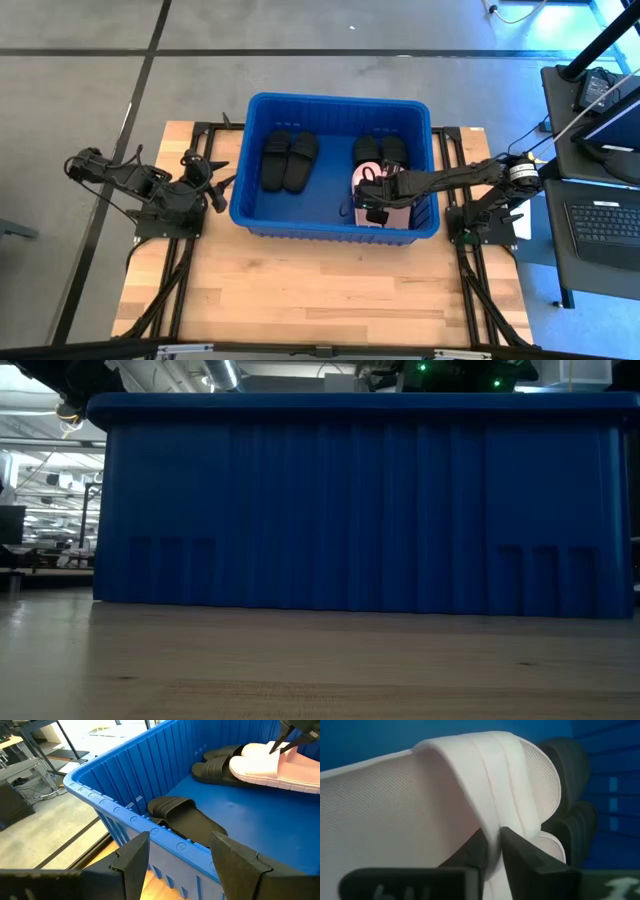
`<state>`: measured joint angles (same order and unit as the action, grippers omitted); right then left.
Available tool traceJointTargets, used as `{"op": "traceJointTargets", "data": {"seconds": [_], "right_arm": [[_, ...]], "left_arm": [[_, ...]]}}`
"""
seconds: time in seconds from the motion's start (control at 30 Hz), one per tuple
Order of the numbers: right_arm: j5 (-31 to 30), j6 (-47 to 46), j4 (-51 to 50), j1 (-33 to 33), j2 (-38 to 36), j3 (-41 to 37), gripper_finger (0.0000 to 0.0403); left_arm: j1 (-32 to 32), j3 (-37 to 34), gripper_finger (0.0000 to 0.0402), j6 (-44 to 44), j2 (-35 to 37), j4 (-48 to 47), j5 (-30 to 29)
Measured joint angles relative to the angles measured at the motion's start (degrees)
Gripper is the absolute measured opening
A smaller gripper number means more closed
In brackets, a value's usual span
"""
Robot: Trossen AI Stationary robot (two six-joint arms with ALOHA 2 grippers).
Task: Pick and place slides into bin
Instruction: Put the pink slide into the blue bin, then return to Home Position
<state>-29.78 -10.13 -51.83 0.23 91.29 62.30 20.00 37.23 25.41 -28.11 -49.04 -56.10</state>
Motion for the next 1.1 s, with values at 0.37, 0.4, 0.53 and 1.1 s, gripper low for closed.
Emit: {"op": "traceJointTargets", "data": {"seconds": [0.37,0.4,0.53,1.1], "right_arm": [[5.81,0.19,0.15,-0.07,0.00,0.00,0.0174],[6.51,0.20,0.26,-0.09,0.00,0.00,0.0181],[7.66,0.06,-0.88,-0.07,0.00,1.08,0.0197],[19.78,4.62,-12.67,-3.35,0.07,13.28,0.0202]], "left_arm": [[0.00,0.00,0.0202,-0.04,0.01,0.00,0.00],[-0.01,0.00,0.0202,-0.06,-0.01,0.00,0.00],[0.01,0.00,0.0202,-0.07,-0.01,0.00,0.00],[0.01,0.00,0.0202,-0.09,0.00,0.00,0.00]]}}
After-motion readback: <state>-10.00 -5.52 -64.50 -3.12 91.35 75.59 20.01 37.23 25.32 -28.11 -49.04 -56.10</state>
